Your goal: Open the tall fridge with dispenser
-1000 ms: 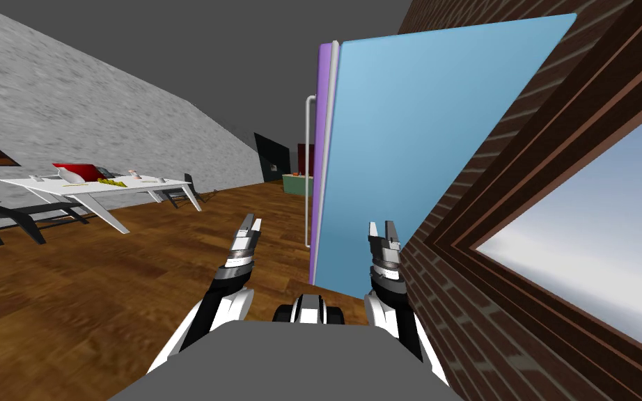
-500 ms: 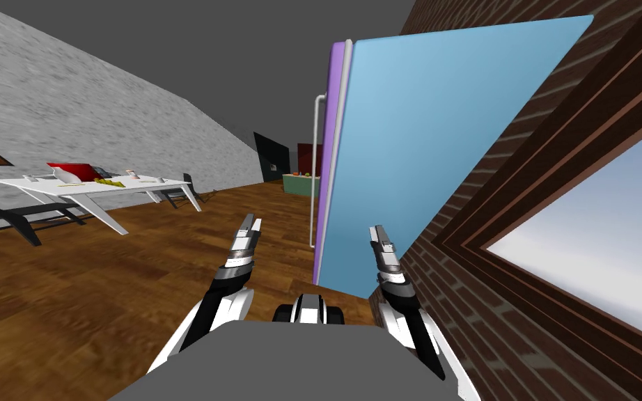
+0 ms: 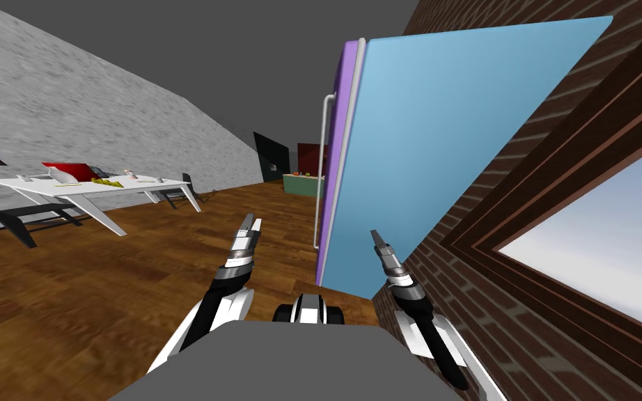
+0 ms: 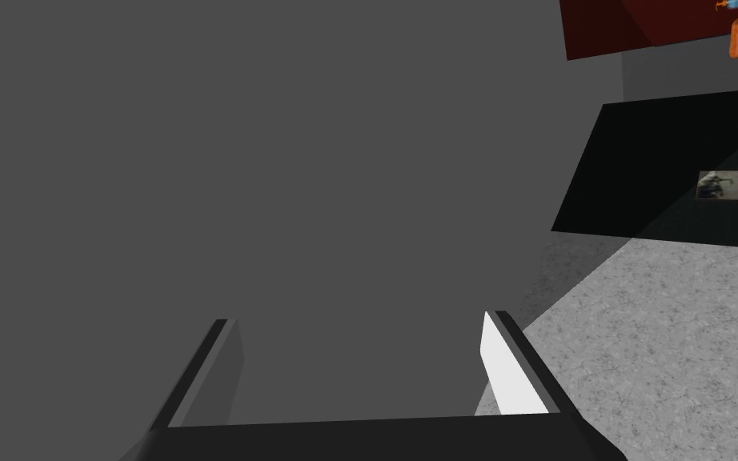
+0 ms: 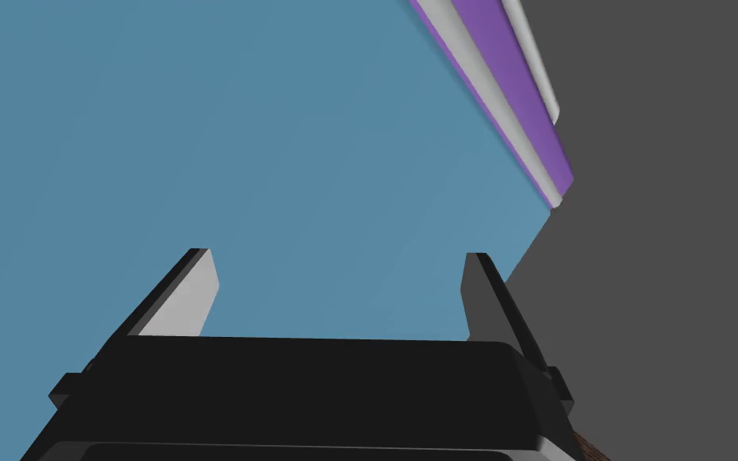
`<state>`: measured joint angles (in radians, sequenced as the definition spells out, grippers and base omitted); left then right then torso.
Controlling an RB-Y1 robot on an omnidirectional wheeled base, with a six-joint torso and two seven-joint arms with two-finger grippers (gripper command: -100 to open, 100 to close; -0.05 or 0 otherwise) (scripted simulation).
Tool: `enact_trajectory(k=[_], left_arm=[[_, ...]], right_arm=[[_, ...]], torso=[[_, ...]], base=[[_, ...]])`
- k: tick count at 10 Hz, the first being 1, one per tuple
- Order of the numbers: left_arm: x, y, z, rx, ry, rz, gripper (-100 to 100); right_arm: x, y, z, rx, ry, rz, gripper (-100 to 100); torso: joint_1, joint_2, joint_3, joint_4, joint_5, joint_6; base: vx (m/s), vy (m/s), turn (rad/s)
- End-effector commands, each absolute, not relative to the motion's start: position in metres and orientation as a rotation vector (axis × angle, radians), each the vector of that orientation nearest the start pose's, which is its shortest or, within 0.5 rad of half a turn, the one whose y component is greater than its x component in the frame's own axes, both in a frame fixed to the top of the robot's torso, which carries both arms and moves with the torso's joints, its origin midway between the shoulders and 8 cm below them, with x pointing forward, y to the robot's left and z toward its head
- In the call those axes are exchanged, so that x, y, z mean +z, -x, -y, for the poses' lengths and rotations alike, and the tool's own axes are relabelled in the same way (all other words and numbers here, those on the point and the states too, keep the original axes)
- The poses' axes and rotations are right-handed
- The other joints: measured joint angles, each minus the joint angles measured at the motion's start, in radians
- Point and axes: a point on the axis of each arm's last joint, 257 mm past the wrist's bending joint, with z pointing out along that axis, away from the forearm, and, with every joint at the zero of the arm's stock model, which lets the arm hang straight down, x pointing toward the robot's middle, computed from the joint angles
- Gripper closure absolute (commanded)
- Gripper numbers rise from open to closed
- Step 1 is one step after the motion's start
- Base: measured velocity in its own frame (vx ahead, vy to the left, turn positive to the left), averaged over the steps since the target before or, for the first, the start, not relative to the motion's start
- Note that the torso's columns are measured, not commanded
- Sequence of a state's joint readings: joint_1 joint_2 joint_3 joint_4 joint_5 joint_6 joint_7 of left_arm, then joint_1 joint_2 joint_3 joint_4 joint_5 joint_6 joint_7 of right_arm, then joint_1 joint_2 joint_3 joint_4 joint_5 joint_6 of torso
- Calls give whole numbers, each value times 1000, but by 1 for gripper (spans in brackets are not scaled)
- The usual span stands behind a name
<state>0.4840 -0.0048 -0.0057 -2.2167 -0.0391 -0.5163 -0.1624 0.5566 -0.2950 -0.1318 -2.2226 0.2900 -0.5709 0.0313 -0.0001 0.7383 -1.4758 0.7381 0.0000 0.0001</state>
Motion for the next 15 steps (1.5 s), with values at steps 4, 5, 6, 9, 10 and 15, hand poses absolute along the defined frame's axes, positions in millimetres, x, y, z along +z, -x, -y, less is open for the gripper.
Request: enact_trajectory(k=[4, 5, 6, 9, 10, 15], left_arm=[[4, -355, -274, -1132, 598, -693, 0], [4, -355, -274, -1132, 598, -693, 0], [4, -355, -274, -1133, 598, -693, 0], [4, -355, -274, -1132, 598, -693, 0], [4, -355, -274, -1133, 598, -693, 0], [4, -355, -274, -1132, 598, -693, 0]], right_arm=[[-44, -348, 287, 749, -82, -1196, -100], [-53, -349, 300, 671, -33, -1253, -100], [-54, -350, 299, 663, -23, -1259, -100], [-70, -352, 329, 492, 85, -1368, -100], [-72, -353, 328, 482, 101, -1376, -100], [-85, -356, 384, 204, 273, -1511, -100]], torso=[[0, 0, 0, 0, 0, 0], [0, 0, 0, 0, 0, 0], [1, 1, 0, 0, 0, 0], [-1, -1, -1, 0, 0, 0], [0, -1, -1, 0, 0, 0], [-1, 0, 0, 0, 0, 0]], base=[[17, 85, -8], [-7, 104, -4], [-6, 93, -10], [10, 98, -2], [9, 96, -5], [10, 101, 3]])
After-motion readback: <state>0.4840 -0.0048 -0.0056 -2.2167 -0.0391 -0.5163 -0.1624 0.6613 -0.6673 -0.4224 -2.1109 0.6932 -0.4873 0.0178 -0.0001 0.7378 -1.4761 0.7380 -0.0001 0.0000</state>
